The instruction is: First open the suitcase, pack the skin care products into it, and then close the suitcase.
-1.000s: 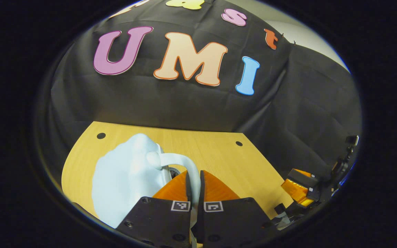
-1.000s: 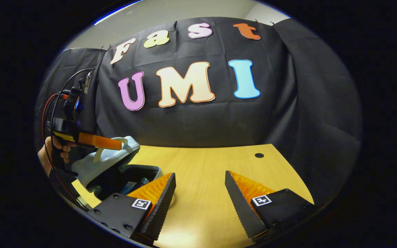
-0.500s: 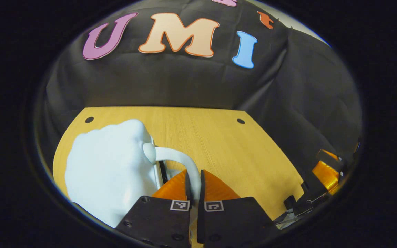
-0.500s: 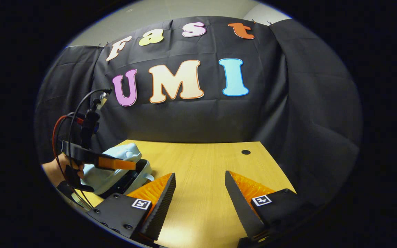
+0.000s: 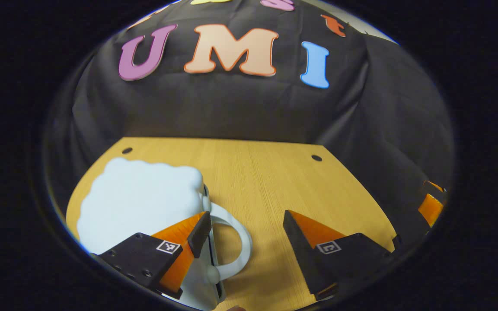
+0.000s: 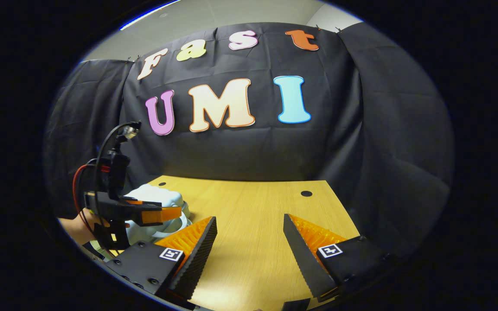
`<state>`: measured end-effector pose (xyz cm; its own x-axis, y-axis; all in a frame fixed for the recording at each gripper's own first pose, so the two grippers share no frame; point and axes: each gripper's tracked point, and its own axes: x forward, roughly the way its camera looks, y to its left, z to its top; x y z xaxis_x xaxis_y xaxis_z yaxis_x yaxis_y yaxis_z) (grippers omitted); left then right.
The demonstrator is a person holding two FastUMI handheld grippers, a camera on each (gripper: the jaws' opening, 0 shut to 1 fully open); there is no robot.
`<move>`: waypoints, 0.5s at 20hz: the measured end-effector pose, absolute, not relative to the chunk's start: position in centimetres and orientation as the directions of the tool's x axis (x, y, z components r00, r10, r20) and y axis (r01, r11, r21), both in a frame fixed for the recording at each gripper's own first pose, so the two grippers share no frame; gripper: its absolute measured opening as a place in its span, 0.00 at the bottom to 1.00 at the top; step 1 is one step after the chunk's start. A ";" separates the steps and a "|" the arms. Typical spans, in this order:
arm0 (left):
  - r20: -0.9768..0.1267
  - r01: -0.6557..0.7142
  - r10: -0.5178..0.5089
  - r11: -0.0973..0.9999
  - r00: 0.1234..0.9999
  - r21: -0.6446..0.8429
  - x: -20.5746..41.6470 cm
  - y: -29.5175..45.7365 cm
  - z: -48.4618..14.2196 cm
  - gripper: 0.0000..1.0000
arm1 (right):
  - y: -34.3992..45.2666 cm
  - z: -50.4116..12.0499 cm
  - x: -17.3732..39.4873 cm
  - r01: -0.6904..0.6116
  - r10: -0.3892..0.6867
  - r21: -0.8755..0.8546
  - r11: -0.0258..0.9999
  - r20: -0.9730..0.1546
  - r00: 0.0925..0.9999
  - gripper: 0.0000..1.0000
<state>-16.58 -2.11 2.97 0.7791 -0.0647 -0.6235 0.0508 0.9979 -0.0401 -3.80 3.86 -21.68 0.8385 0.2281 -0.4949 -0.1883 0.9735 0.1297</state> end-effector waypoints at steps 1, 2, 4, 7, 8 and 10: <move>-0.583 0.043 -0.048 0.999 0.811 -0.023 -16.5 -2.2 4.7 0.96 | 4.1 -20.9 -3.2 -0.184 0.229 0.139 0.973 -0.476 0.849 0.97; -0.534 0.038 -0.032 0.999 0.845 -0.001 -16.7 -2.1 6.7 0.96 | 4.6 -19.8 -2.8 -0.182 0.231 0.151 0.972 -0.449 0.863 0.97; -0.432 0.026 0.000 0.998 0.902 0.055 -16.9 -1.5 11.0 0.96 | 5.8 -17.3 -1.5 -0.181 0.228 0.156 0.971 -0.377 0.898 0.98; -0.310 0.003 0.034 0.993 0.950 0.116 -16.7 -0.6 16.1 0.93 | 8.1 -13.7 0.0 -0.190 0.228 0.154 0.970 -0.288 0.930 0.98; -0.285 0.003 0.033 0.992 0.958 0.125 -16.6 -0.7 17.4 0.94 | 9.2 -12.4 0.4 -0.194 0.232 0.159 0.968 -0.269 0.935 0.98; -0.244 0.003 0.027 0.992 0.969 0.124 -16.4 -0.8 19.3 0.94 | 10.8 -9.7 0.8 -0.208 0.240 0.162 0.965 -0.221 0.945 0.94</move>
